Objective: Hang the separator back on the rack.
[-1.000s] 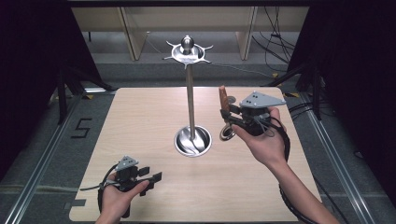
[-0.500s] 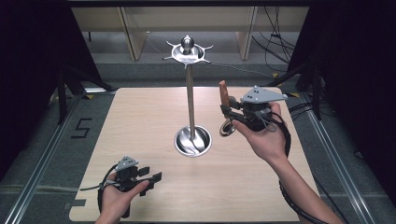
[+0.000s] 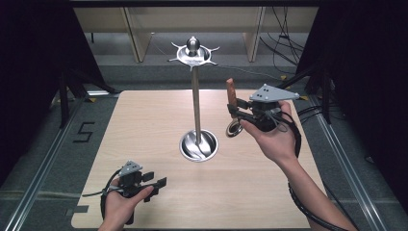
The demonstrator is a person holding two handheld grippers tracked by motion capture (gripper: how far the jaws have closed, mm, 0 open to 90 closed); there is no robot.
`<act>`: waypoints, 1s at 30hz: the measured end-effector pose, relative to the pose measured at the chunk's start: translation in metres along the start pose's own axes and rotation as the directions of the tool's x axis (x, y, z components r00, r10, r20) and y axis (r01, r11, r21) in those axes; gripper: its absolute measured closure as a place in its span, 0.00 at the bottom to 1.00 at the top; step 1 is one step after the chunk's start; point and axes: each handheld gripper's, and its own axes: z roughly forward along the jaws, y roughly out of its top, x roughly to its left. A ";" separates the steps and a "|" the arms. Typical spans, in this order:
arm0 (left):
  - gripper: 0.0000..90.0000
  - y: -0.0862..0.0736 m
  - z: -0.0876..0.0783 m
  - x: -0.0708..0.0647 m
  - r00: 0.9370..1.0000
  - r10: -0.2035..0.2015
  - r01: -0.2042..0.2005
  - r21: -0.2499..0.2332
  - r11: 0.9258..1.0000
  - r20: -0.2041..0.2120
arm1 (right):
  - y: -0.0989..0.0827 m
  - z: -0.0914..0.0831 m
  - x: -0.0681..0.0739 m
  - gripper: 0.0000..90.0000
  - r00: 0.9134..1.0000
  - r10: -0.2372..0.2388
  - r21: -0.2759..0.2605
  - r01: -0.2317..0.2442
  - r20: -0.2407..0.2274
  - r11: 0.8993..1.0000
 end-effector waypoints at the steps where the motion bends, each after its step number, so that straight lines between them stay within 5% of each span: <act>1: 0.43 0.000 0.000 0.000 1.000 0.000 0.000 0.000 1.000 -0.003 | 0.001 0.000 0.000 0.76 1.000 0.009 0.001 -0.009 -0.011 1.000; 30: 0.43 0.000 0.000 0.000 1.000 0.005 -0.005 0.000 1.000 -0.009 | 0.020 0.001 -0.006 0.76 1.000 -0.014 -0.041 0.013 -0.025 0.999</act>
